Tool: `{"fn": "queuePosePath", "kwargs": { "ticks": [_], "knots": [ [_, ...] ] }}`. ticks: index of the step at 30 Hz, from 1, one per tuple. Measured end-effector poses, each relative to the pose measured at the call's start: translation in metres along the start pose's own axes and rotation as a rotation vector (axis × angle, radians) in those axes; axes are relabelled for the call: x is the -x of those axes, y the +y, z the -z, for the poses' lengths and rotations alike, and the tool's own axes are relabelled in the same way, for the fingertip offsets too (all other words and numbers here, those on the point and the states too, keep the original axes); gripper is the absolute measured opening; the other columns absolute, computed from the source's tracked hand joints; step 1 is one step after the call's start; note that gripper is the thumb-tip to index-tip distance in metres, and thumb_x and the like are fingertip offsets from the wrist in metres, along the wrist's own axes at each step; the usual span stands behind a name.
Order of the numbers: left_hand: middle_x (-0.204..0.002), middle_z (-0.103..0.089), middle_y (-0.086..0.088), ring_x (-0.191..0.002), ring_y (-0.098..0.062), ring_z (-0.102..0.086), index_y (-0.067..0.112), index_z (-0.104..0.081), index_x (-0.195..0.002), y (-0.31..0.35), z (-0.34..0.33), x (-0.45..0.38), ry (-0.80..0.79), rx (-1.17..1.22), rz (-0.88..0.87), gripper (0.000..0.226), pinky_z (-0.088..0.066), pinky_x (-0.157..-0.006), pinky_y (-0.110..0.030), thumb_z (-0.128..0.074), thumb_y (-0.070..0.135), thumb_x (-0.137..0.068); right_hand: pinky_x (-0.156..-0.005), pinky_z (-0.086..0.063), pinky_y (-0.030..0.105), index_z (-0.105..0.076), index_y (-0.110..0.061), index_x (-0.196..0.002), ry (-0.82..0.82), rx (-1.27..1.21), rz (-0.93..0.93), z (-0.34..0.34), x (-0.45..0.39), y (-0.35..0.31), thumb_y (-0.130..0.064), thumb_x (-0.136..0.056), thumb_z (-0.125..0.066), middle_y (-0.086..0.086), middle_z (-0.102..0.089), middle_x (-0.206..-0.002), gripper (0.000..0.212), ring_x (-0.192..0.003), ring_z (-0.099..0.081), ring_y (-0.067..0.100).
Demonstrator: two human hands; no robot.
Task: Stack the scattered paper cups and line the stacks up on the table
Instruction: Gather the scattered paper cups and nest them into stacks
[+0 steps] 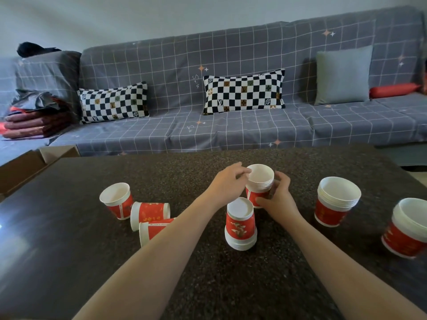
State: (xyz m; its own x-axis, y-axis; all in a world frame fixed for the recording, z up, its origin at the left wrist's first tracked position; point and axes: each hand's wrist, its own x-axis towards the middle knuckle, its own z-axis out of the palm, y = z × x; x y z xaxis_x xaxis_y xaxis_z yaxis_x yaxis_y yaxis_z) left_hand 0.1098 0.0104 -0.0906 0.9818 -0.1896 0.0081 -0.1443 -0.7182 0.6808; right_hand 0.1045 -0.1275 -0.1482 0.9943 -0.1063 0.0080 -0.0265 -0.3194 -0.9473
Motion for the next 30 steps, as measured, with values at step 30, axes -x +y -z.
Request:
{"fn": "queuePosePath", "kwargs": {
  "ticks": [30],
  "knots": [
    [-0.129,-0.058,-0.010,-0.116,-0.028,-0.055,0.016,-0.053,-0.131,-0.120,0.081,0.099,0.395,0.147,0.537,0.049,-0.048,-0.095,-0.038,-0.052,0.003,-0.084,-0.100,-0.035,0.041,-0.036,-0.016,-0.132,-0.362,0.912,0.483,-0.145,0.087,-0.051,-0.023,-0.076,-0.066,0.008,-0.043,-0.130,0.064,-0.123,-0.042,0.030]
  ]
}}
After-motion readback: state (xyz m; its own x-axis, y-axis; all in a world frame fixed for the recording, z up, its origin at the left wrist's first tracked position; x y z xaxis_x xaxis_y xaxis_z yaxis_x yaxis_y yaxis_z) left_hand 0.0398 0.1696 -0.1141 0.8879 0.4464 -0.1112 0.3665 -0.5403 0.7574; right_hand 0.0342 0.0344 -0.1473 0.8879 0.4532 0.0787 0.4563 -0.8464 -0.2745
